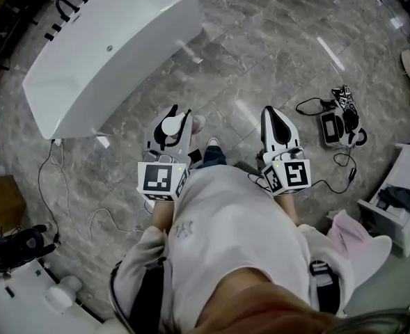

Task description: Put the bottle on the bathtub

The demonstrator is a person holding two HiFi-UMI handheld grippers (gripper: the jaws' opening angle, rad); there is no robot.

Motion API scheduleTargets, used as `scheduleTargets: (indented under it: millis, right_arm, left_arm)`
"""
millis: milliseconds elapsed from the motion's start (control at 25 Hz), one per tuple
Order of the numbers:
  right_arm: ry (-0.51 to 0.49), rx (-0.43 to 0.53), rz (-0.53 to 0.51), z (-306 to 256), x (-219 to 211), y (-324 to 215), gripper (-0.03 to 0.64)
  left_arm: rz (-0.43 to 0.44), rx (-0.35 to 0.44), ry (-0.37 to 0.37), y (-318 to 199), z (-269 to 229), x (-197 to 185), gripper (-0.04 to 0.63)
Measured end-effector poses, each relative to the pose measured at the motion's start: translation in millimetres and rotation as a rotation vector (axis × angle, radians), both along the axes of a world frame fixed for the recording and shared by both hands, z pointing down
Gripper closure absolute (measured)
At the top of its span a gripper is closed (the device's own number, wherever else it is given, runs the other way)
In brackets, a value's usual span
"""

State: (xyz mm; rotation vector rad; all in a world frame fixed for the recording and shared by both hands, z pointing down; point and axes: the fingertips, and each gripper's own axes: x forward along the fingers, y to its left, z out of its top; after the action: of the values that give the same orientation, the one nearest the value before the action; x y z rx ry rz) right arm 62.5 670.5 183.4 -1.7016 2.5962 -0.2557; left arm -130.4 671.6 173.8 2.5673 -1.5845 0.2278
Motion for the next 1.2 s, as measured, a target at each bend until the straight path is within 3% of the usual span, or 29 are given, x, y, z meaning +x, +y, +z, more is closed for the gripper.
scheduleTargets:
  millis: [560, 920, 1200]
  right_arm:
    - [0.009, -0.003, -0.007, 0, -44, -43, 0.604]
    - [0.021, -0.015, -0.040, 4, -44, -85, 0.604]
    - [0.021, -0.019, -0.083, 4, -26, -148, 0.604]
  left_arm:
    - [0.004, -0.010, 0.016, -48, 6, -38, 0.463]
    - [-0.026, -0.026, 0.022, -83, 12, -38, 0.463]
    - [-0.071, -0.046, 0.010, -136, 17, -23, 0.463]
